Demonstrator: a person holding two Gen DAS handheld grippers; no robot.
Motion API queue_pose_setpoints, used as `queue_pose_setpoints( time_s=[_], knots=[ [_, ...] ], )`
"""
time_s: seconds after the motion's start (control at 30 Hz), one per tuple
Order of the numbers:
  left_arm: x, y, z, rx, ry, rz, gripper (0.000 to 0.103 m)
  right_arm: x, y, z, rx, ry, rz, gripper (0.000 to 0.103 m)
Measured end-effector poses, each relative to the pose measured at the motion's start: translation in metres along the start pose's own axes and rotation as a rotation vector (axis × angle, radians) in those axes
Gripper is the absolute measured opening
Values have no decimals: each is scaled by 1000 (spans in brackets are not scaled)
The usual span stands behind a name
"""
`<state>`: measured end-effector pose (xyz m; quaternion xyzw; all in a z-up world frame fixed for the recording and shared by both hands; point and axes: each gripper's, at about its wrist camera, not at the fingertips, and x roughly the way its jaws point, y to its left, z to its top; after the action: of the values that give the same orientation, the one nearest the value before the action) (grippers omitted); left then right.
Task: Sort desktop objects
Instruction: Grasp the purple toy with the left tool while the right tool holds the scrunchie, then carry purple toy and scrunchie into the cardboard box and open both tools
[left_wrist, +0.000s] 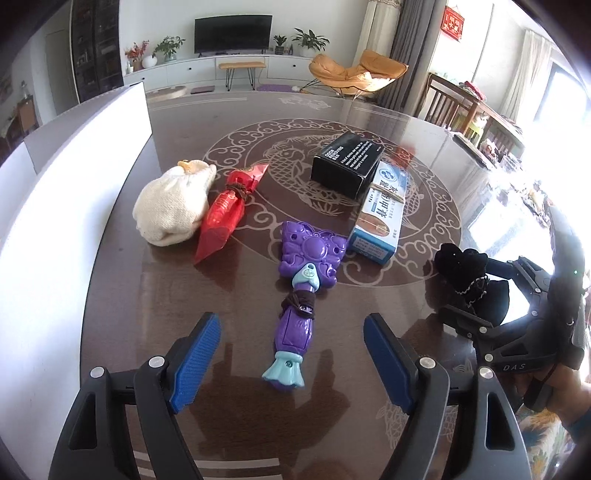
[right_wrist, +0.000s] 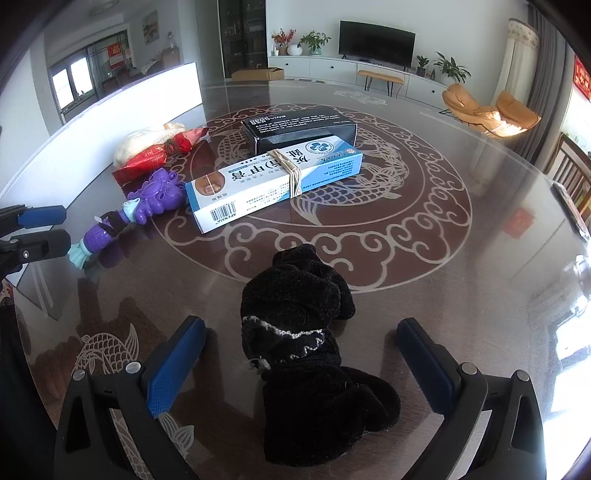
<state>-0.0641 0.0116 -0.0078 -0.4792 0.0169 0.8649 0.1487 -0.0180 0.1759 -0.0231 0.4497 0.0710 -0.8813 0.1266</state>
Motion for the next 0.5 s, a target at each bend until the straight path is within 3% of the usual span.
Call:
queue_pose_setpoints(
  time_s=[0.03, 0.07, 0.1, 0.13, 0.17, 0.2, 0.23, 0.33, 0.43, 0.5],
  knots=[
    [10, -7, 5, 33, 29, 16, 78, 0, 0, 0, 0, 0, 0, 103],
    [19, -14, 7, 72, 50, 43, 72, 0, 0, 0, 0, 0, 0, 103],
    [27, -21, 6, 109, 66, 68, 56, 0, 0, 0, 0, 0, 0, 103],
    [29, -25, 4, 129, 54, 82, 55, 0, 0, 0, 0, 0, 0, 103],
    [30, -25, 4, 118, 51, 84, 45, 0, 0, 0, 0, 0, 0, 103],
    [29, -22, 4, 86, 43, 82, 26, 0, 0, 0, 0, 0, 0, 103],
    [27, -18, 5, 57, 39, 99, 21, -1, 0, 0, 1, 0, 1, 103],
    [17, -3, -4, -31, 36, 76, 21, 0, -1, -1, -8, 9, 23, 103],
    [0, 4, -22, -87, 4, 35, 21, -6, -7, 4, 1, 108, 106, 102],
    [-12, 2, -29, -99, -28, 25, 21, -12, -11, 6, 37, 131, 155, 96]
  ],
)
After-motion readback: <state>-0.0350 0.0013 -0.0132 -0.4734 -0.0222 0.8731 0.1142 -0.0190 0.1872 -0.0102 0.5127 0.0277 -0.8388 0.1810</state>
